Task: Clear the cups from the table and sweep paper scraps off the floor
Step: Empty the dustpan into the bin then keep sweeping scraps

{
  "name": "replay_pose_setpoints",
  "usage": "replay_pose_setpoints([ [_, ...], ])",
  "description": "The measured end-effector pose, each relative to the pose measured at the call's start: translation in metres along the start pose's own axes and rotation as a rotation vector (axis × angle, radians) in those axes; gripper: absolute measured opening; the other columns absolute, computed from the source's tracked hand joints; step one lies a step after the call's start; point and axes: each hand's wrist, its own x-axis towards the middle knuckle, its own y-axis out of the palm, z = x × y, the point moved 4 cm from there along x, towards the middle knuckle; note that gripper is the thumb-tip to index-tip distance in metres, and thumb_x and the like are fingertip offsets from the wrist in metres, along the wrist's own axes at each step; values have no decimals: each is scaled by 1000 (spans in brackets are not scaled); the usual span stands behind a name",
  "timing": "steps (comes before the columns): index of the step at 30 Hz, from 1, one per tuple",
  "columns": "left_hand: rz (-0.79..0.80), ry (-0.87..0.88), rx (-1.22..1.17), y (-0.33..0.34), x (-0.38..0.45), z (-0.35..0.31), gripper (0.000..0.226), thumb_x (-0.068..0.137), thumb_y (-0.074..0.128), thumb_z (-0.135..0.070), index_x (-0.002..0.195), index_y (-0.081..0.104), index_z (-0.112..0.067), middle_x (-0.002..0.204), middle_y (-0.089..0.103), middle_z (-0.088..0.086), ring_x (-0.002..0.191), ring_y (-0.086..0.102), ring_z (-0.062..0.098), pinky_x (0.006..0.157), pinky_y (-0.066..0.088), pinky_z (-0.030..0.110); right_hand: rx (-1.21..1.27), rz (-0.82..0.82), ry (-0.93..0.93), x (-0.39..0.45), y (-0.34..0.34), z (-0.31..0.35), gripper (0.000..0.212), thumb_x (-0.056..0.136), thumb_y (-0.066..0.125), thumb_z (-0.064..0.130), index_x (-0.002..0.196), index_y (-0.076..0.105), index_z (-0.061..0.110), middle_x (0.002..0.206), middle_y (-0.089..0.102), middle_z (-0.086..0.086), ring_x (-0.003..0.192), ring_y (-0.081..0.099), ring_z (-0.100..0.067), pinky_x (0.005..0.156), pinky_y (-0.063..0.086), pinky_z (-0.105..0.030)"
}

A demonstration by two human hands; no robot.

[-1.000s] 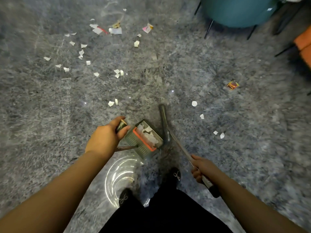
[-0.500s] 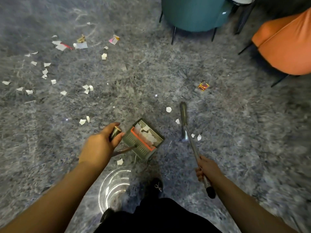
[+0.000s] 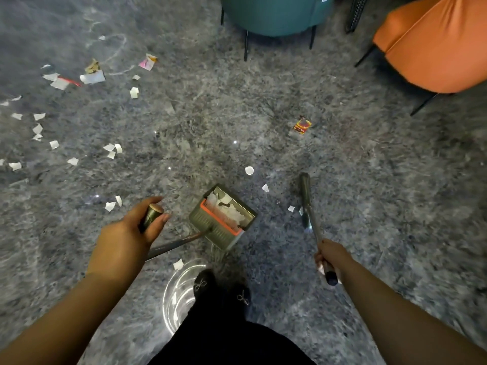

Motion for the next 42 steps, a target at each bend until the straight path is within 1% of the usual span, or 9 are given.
replay_pose_setpoints([
  [4,22,3,-17,-9,14,6,50,81,53,-52,124,62,-28,75,67,-2,49,54,6,50,40,23,-30,47,77,19,26,11,14,96,43,6,103,54,11,56,45,-8,31,38,-13,36,36,-18],
  [9,26,17,26,-11,39,19,43,85,62,-42,123,64,-22,87,73,9,70,67,31,56,41,29,-128,132,64,7,82,15,21,98,36,5,105,55,10,56,43,-9,43,38,-17,40,35,-24],
  [13,25,13,52,-18,56,34,38,87,67,-36,124,63,-26,86,73,7,67,65,27,57,43,29,-331,219,-43,-15,125,24,31,98,40,3,126,50,-4,78,51,-15,56,43,-23,58,42,-35],
  [15,20,-4,37,-24,63,41,37,87,66,-39,123,62,-29,85,73,4,67,64,24,58,46,29,-388,258,-65,-25,144,28,36,97,41,1,132,46,-6,69,51,-12,53,44,-21,54,42,-33],
  [18,10,-20,7,-32,71,50,35,88,67,-37,121,62,-31,84,72,1,71,65,23,61,46,31,-307,330,50,-36,163,32,38,101,35,8,137,47,11,51,47,-5,41,41,-15,40,36,-25],
  [21,6,-20,30,-37,79,56,34,87,66,-41,120,60,-35,76,67,-7,59,55,8,54,41,23,-222,375,128,-47,173,38,41,100,34,6,137,47,22,58,39,-4,40,33,-10,38,28,-18],
  [28,0,-40,25,-49,95,59,38,87,67,-41,123,60,-35,67,53,-25,55,45,-10,50,36,14,-196,335,23,-84,164,64,39,100,30,4,134,48,8,52,37,-3,32,31,-8,35,24,-12],
  [35,-12,-34,65,-39,109,27,35,87,65,-45,121,59,-38,68,60,-14,54,45,-6,48,35,17,-110,321,-40,-77,112,107,41,104,33,8,144,37,13,59,33,-5,28,31,-7,33,26,-12],
  [42,-32,-73,89,3,136,-40,36,88,63,-48,121,58,-37,79,70,1,67,63,23,56,41,26,-95,351,9,-48,34,180,33,104,36,12,136,45,16,57,34,-4,31,30,-6,34,26,-12],
])
